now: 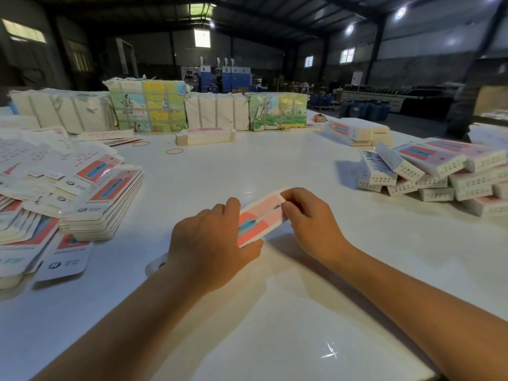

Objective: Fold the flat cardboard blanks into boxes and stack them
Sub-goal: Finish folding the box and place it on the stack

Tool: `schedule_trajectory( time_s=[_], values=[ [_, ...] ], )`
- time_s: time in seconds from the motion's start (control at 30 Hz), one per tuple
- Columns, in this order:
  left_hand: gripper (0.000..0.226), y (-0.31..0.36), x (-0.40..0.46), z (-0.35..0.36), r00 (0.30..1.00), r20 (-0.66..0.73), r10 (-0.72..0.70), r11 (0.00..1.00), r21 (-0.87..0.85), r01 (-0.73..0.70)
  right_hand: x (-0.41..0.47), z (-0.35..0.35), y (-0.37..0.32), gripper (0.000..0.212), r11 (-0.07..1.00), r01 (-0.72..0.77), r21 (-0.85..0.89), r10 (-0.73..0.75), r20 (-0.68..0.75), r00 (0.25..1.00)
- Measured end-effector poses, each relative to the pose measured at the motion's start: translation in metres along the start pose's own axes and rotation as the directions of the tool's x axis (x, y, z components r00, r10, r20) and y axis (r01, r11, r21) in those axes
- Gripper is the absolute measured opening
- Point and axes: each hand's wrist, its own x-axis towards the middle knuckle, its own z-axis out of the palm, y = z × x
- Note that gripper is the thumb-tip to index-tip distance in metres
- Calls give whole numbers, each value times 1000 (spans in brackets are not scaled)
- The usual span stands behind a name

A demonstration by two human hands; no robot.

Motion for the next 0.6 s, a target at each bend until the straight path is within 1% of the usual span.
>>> schedule_trajectory(
  time_s=[0.1,0.13,0.17,0.2,0.23,0.27,0.3,0.33,0.37,0.4,0.43,0.47,0.5,0.53,0.57,0.6],
  values=[
    [55,-1,2,-4,999,48,-25,1000,17,24,0,-4,-1,19,998,67,-5,-67,7,998],
    [57,-1,3,-6,997,65,-51,999,14,50,1,-6,0,14,994,95,-50,-96,-27,995],
    [59,-1,3,-8,994,74,-77,997,-2,77,3,-8,1,17,989,104,-108,-113,-75,991],
    [60,-1,4,-9,991,86,-103,994,-13,105,5,-10,1,34,989,73,-128,-89,-122,989],
    [62,-2,4,-9,988,97,-119,993,-9,121,7,-10,3,54,999,-2,-42,-4,-142,990],
    [61,-2,5,-8,987,101,-124,992,2,124,10,-11,2,69,979,-138,152,153,-90,984],
    [60,-1,4,-7,988,99,-117,993,7,117,11,-11,0,75,860,-297,415,305,48,951],
    [59,0,4,-6,989,98,-108,994,11,107,12,-12,-1,70,652,-439,619,370,245,896],
    [58,2,3,-5,991,96,-98,995,17,97,12,-12,-2,57,452,-525,722,364,388,847],
    [59,3,3,-5,993,79,-84,996,16,83,13,-12,-2,39,390,-543,744,342,431,835],
    [59,4,2,-4,995,66,-73,997,4,73,13,-11,-2,22,437,-510,741,336,391,857],
    [60,5,2,-5,996,53,-66,998,-17,67,10,-8,-3,10,570,-419,707,304,292,907],
    [62,6,2,-6,998,38,-54,998,-30,56,7,-6,-2,11,772,-272,574,223,157,962],
    [65,7,3,-7,998,35,-46,998,-32,47,4,-4,-2,17,941,-102,322,91,50,995],
    [68,8,3,-7,999,32,-43,998,-35,44,1,-3,-2,20,998,42,50,-42,8,999],
    [69,8,3,-7,999,32,-44,998,-42,45,-1,-2,-1,22,983,137,-126,-136,19,991]
  ],
)
